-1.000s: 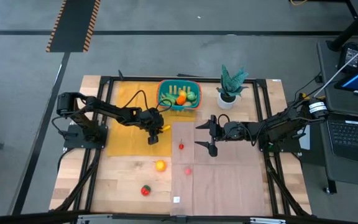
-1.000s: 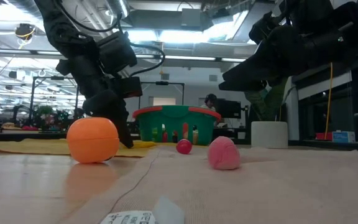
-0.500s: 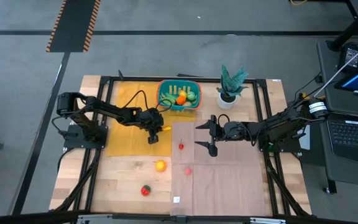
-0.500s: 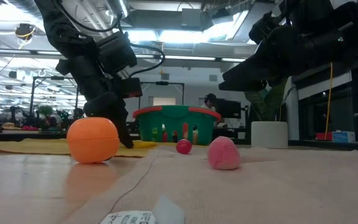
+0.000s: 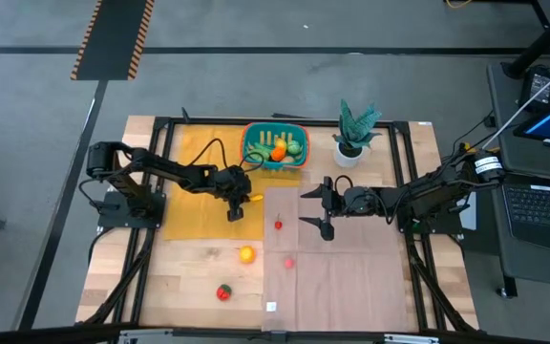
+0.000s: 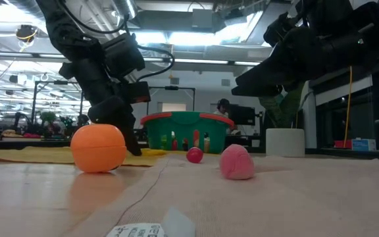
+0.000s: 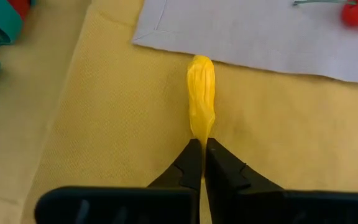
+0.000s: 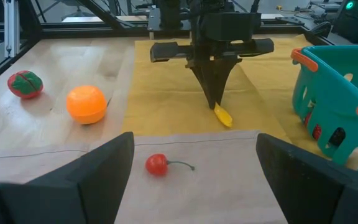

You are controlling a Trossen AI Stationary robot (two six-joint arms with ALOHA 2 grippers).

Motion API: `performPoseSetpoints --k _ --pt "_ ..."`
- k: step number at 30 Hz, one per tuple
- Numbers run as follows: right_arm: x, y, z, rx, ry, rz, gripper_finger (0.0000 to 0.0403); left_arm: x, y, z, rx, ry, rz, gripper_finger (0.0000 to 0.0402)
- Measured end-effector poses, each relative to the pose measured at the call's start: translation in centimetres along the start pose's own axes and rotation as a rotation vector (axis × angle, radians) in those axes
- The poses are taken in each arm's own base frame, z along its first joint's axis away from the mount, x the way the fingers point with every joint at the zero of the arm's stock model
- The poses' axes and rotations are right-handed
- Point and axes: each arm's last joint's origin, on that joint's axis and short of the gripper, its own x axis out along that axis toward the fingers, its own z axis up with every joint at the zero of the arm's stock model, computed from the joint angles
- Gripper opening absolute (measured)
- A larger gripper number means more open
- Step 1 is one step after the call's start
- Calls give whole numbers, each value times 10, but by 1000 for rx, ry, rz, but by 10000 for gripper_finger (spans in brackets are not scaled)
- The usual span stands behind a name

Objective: Pick and placing Produce into tupperware
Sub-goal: Put the yellow corn into the blue basket

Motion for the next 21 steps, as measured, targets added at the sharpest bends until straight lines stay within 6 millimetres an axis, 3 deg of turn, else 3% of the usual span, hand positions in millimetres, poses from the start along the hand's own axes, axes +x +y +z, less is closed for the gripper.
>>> performPoseSetpoints --k 21 --pt "0 0 -1 -1 14 -1 339 -42 -3 17 68 -143 -33 1"
